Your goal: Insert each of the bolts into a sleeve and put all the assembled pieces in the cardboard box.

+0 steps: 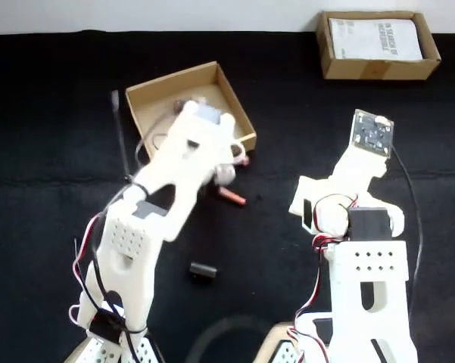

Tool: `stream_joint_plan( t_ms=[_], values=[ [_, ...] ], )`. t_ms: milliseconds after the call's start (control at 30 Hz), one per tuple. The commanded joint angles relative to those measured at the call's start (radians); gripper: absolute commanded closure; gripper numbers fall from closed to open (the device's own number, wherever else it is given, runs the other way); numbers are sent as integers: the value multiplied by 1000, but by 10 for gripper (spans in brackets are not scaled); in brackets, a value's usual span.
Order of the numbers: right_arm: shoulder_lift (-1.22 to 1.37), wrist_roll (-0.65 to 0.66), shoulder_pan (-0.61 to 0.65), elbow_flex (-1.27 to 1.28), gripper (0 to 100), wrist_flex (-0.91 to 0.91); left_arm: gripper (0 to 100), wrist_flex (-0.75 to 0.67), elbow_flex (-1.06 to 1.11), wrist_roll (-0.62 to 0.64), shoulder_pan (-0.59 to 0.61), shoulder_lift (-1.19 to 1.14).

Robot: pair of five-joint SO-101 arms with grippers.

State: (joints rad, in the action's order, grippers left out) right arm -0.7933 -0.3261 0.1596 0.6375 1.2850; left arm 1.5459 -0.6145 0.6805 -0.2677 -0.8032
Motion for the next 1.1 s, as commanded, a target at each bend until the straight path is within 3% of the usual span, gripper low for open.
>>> stream_joint_plan(
  t_ms=[0, 233, 533, 767, 1067],
  values=[
    [-19, 17, -13, -2, 991, -16, 991, -3, -166, 6, 35, 1],
    [-19, 17, -10, 54, 991, -94, 991, 158, -305, 8, -8, 12],
    [-19, 17, -10, 94, 991, -128, 985, 212, -308, 8, -82, 12],
    [-19, 17, -10, 99, 991, -125, 787, 209, -274, 81, -77, 4],
    [-19, 17, -10, 99, 991, -127, 780, 209, -237, 84, -76, 4]
  ],
)
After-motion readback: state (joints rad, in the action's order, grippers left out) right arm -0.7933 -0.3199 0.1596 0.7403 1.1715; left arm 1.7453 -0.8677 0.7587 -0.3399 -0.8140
